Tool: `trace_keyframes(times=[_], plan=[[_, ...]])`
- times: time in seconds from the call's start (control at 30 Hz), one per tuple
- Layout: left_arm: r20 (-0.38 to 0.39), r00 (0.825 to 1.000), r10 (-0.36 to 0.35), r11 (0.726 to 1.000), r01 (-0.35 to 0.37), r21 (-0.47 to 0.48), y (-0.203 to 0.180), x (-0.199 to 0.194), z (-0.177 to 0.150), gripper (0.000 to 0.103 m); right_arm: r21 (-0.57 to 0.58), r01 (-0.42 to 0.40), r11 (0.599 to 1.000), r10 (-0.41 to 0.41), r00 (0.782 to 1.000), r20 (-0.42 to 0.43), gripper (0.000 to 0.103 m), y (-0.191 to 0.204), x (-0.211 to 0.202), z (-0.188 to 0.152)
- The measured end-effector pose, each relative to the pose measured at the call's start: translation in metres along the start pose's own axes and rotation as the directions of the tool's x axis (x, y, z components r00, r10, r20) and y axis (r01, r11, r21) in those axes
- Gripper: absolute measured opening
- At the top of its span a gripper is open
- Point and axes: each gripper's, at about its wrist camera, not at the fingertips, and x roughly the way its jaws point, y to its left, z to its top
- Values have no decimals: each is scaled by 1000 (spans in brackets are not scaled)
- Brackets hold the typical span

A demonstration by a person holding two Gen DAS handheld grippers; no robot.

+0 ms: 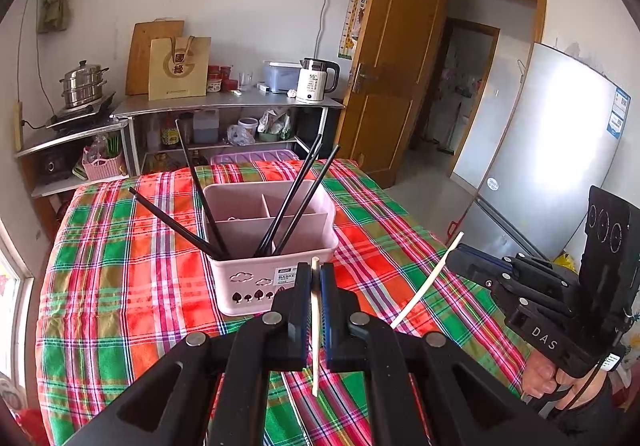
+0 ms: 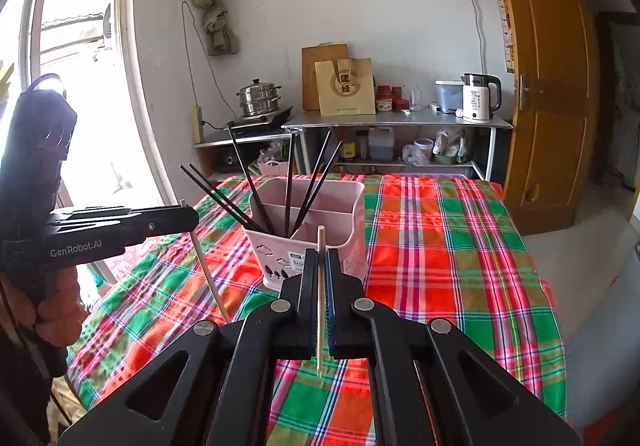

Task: Organize utensils
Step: 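Lift the left tool's wooden chopstick over the basket while the right tool carries its own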

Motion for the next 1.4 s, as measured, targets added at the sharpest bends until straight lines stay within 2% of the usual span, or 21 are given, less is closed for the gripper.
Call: trace_keyframes(times=[0.37,0.67,0.97,1.4], plan=[[33,999,40,999,-41,14,12,-18,24,4,-34,-44,998,45,999,25,3,15,3,16],[67,995,71,997,-71,2,27,-29,62,4,-52,-77,996,80,995,55,3,30,14,37],[98,992,85,996,-84,-11,35,-28,101,4,-47,-93,995,98,990,99,3,35,24,67],[131,987,97,995,-94,-23,54,-8,127,4,-32,-93,995,97,983,157,2,33,46,100]])
